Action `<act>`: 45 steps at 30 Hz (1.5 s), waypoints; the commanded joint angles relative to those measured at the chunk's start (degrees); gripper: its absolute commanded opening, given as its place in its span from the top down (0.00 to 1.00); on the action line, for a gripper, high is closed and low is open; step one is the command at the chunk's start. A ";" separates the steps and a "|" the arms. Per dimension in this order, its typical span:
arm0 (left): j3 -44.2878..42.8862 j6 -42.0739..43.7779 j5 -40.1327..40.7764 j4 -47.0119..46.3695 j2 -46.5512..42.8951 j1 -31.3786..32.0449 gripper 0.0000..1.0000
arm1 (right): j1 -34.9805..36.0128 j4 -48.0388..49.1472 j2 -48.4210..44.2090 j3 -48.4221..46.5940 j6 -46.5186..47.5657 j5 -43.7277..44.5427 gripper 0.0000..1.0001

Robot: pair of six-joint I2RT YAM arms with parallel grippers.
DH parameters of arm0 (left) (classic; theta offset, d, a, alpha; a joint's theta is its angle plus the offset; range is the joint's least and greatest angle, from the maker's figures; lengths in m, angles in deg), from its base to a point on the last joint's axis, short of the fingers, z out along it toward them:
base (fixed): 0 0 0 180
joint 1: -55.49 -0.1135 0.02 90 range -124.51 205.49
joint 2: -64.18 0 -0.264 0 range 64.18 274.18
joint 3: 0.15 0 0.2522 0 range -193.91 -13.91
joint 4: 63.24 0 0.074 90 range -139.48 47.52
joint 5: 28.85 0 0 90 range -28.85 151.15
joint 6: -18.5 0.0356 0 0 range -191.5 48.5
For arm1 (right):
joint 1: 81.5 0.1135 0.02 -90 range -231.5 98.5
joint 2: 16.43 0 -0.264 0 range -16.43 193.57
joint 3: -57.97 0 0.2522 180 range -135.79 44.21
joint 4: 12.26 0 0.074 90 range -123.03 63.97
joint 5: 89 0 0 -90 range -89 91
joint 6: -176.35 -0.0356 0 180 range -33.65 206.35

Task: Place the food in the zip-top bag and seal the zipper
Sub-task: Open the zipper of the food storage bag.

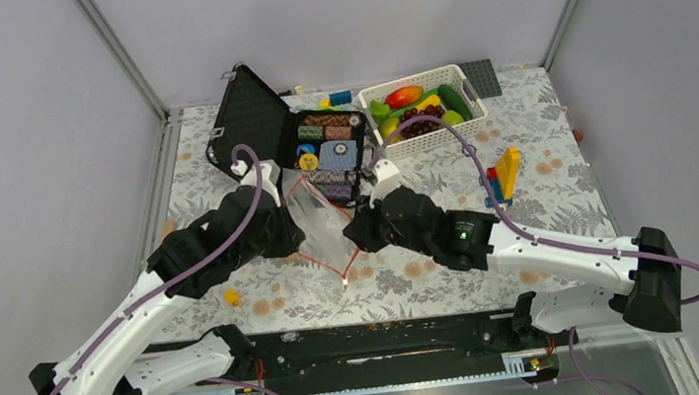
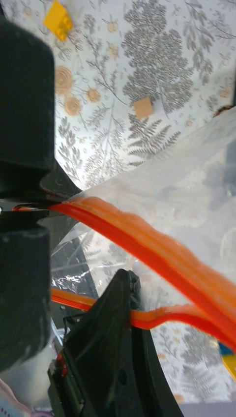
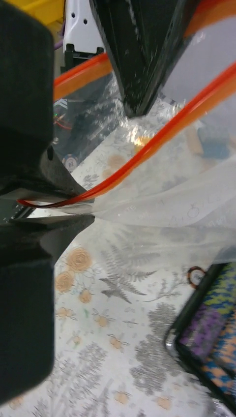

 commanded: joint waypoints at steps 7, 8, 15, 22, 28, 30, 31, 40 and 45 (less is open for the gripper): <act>0.12 0.78 6.62 12.95 6.05 0.13 0.99 | -1.23 -7.53 -8.11 12.33 -16.47 15.94 0.93; 0.05 1.03 7.10 13.25 6.53 0.14 0.99 | -2.19 -9.09 -8.98 12.97 -16.76 16.32 0.93; -1.48 1.80 10.01 13.10 10.44 0.10 0.90 | -10.47 -12.39 -12.32 18.38 -17.15 13.34 0.94; -2.69 2.15 3.39 5.56 16.40 0.10 0.66 | -12.90 -8.65 -12.35 21.68 -15.85 8.25 0.95; 1.45 0.91 -6.40 -9.59 16.36 0.45 0.35 | -12.90 -2.19 -10.08 22.64 -18.38 2.28 0.95; 2.25 -1.20 -5.85 -11.47 15.20 0.76 0.22 | -12.90 -0.68 -9.89 23.70 -20.38 2.12 0.95; 2.86 -1.88 -6.09 -12.75 14.51 1.25 0.21 | -12.90 0.29 -9.94 24.35 -21.70 2.11 0.95; 9.04 -10.30 -0.48 -18.59 12.25 5.78 0.44 | -12.90 4.41 -10.95 27.86 -27.43 1.04 0.95; 9.42 -11.17 2.32 -21.49 12.44 8.39 0.95 | -12.90 6.57 -10.98 28.21 -26.24 -0.66 0.86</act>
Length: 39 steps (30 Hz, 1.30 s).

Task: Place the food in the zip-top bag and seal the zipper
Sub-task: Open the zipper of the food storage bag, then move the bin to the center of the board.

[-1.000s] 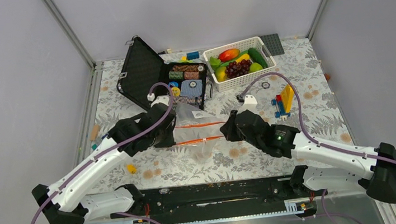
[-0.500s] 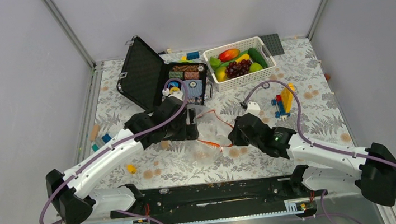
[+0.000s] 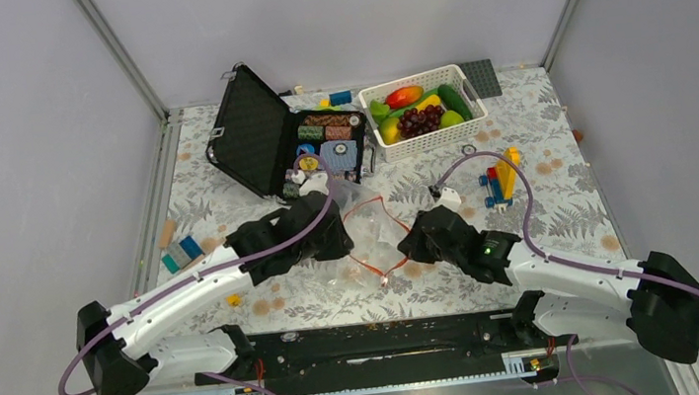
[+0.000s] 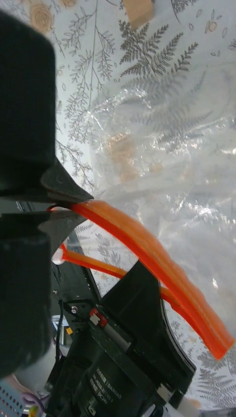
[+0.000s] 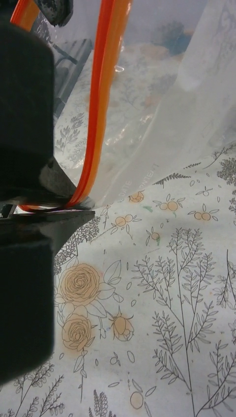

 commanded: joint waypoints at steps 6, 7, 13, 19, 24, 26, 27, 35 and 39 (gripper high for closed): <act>-2.88 -0.37 7.35 -2.81 2.29 1.43 1.00 | -0.41 5.03 -4.21 -4.68 20.05 -6.35 0.21; -3.94 0.21 7.34 -2.43 3.04 1.44 1.00 | -0.40 3.95 -5.09 -6.14 22.13 -5.69 0.03; -8.34 3.01 7.59 0.70 6.72 0.82 1.00 | -0.62 -2.19 -8.08 -12.43 30.02 -1.18 0.00; -8.76 5.43 5.39 1.58 7.11 -1.69 1.00 | -9.36 -11.54 -2.81 -23.96 31.38 -0.18 0.00; -7.86 7.36 2.97 1.03 6.58 -4.09 1.00 | -20.17 -15.68 8.73 -35.05 29.37 2.97 0.00; -6.74 7.68 2.26 0.02 5.88 -5.08 1.00 | -21.67 -15.23 14.96 -40.07 32.16 7.25 0.00; -6.22 7.89 1.42 -0.63 5.64 -5.74 1.00 | -22.44 -15.58 18.65 -43.34 33.24 9.20 0.00; -3.52 8.73 -1.14 -2.22 4.52 -9.74 1.00 | -28.48 -18.87 46.42 -68.68 38.28 10.10 0.00; -2.99 9.02 -2.02 -2.71 4.83 -10.71 1.00 | -29.51 -19.25 58.21 -78.32 41.39 9.24 0.02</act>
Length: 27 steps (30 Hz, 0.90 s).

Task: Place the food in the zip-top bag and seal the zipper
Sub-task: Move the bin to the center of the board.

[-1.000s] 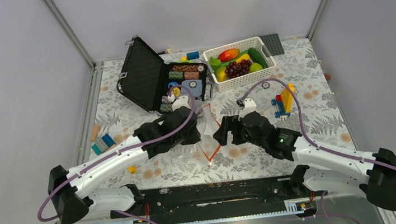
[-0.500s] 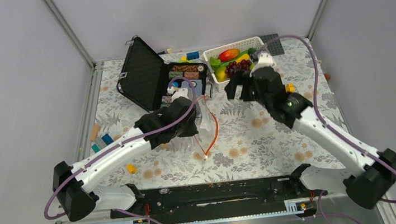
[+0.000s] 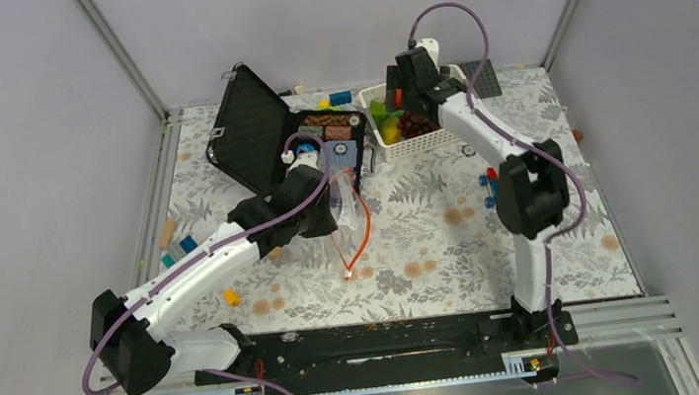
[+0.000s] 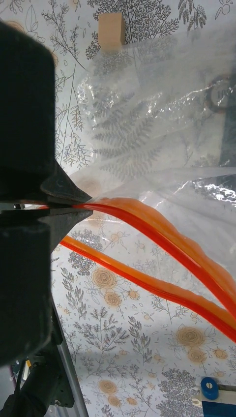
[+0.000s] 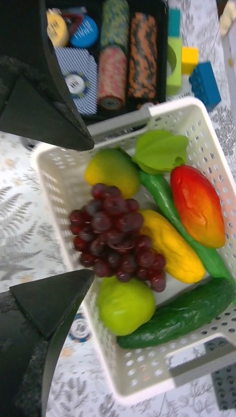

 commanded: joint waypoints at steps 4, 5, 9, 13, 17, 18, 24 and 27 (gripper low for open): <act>0.73 1.39 -2.65 -2.79 -0.83 -1.76 1.00 | -1.59 -5.64 16.54 -17.87 5.66 1.23 0.03; 0.75 1.44 -2.72 -2.81 -0.80 -1.99 1.00 | -1.82 -6.43 18.45 -19.91 5.79 1.08 0.04; 0.88 1.48 -3.06 -2.79 -0.79 -2.48 1.00 | -2.49 -11.26 25.10 -26.87 5.09 2.12 0.08; 1.05 1.48 -3.05 -2.79 -0.92 -2.73 1.00 | -3.57 -17.08 27.79 -30.19 2.05 3.25 0.15; 1.43 1.31 -3.13 -3.18 -1.26 -2.85 1.00 | -4.10 -19.96 25.88 -26.86 0.27 3.08 0.22; 1.50 1.31 -3.10 -3.27 -1.30 -2.83 1.00 | -4.19 -20.40 25.28 -25.63 0.05 2.49 0.22; 1.80 1.35 -3.69 -3.49 -1.63 -2.86 1.00 | -5.05 -20.71 21.88 -18.15 -1.15 -0.40 0.31; 2.43 0.99 -3.69 -3.70 -2.39 -2.91 1.00 | -5.18 -19.05 18.69 -12.73 -1.51 -1.07 0.46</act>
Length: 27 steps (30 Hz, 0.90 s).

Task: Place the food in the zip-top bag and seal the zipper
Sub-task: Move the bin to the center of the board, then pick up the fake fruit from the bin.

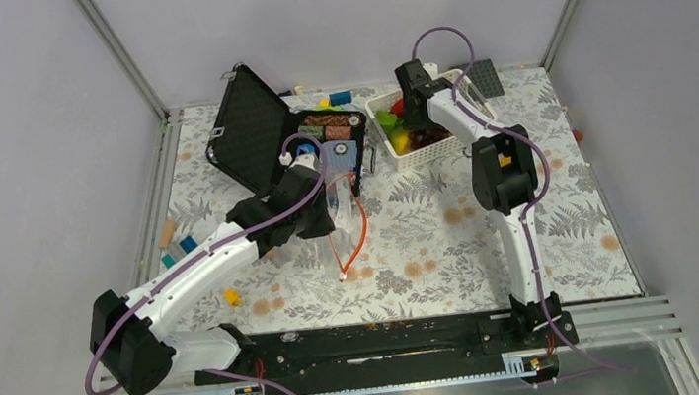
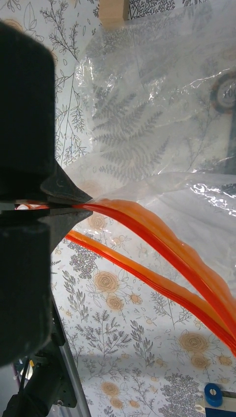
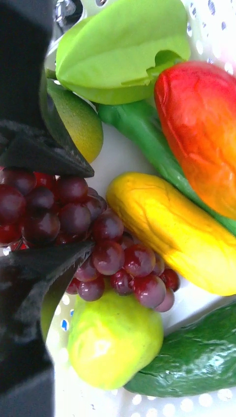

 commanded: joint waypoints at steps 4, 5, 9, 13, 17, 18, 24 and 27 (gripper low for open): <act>1.39 -0.18 -1.65 -3.55 -2.90 -0.43 1.00 | -1.08 0.69 -9.81 12.88 -2.19 -2.06 0.69; 1.31 -0.20 -1.78 -3.64 -2.92 -0.39 1.00 | -1.16 1.61 -10.83 13.94 -2.19 -2.62 0.75; 0.70 -0.04 -2.18 -3.98 -2.76 -0.38 1.00 | -1.19 5.67 -15.97 17.93 -2.12 -4.23 0.95; -0.37 -0.27 -2.22 -4.09 -1.86 -0.40 1.00 | -1.26 11.07 -23.52 22.76 -1.70 -4.21 1.00; -1.17 -0.75 -3.01 -4.14 -0.57 -0.50 1.00 | -1.27 17.60 -31.18 27.92 -0.31 -5.10 1.00; -1.27 -0.90 -3.34 -4.18 -0.30 -0.62 1.00 | -1.27 18.68 -32.74 28.87 0.01 -5.14 1.00; -1.75 -1.35 -6.65 -5.41 1.07 -1.48 1.00 | -1.25 21.90 -40.45 31.91 1.94 -5.64 1.00; -2.16 -1.53 -7.55 -5.41 1.59 -2.07 1.00 | -1.23 21.63 -44.27 33.35 1.46 -9.52 1.00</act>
